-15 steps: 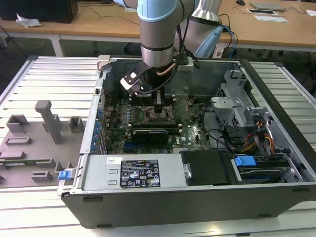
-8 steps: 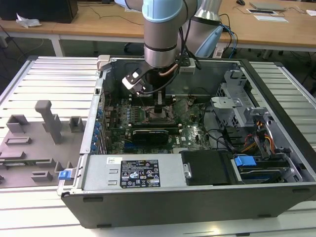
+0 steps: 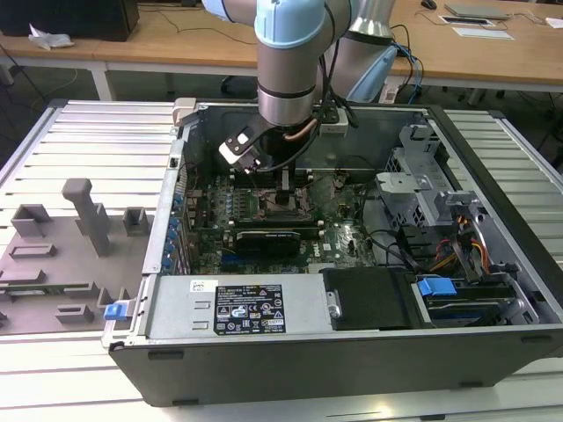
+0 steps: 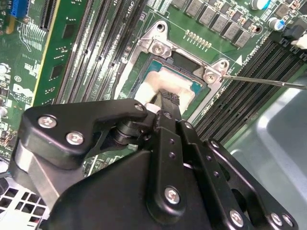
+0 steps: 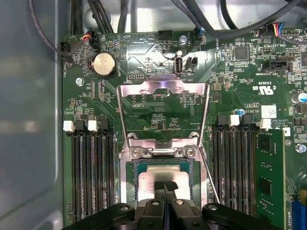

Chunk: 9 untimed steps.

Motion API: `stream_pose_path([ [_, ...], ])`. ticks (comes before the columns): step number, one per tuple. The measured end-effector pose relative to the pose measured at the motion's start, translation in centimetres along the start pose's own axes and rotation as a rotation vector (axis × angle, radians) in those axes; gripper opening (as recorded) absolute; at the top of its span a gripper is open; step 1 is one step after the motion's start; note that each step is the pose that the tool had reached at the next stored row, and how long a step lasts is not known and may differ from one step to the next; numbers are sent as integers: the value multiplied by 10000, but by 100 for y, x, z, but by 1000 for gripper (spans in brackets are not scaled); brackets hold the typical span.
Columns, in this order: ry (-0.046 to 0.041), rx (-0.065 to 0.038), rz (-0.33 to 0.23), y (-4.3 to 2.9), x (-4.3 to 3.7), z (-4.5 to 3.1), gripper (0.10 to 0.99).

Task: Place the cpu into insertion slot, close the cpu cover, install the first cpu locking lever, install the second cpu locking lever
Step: 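Place the cpu into insertion slot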

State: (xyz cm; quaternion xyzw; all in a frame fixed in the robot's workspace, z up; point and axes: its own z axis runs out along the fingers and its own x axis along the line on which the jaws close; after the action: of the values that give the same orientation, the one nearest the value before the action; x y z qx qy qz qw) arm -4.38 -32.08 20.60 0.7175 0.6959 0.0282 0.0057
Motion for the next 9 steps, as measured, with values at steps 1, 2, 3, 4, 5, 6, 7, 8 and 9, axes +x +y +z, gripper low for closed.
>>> stream_pose_path([
  [1,-1,2,0,0,0,4,106],
  [2,-2,1,-1,0,0,7,106],
  [3,-6,5,-1,-1,-1,21,106],
  [4,-6,5,-1,-2,-2,22,106],
  [5,-3,3,-1,-1,-1,23,106],
  [6,0,1,0,-1,0,25,106],
  [7,0,1,0,-1,0,25,106],
  [8,1,0,0,-1,0,23,106],
  [9,7,-5,0,0,1,15,106],
])
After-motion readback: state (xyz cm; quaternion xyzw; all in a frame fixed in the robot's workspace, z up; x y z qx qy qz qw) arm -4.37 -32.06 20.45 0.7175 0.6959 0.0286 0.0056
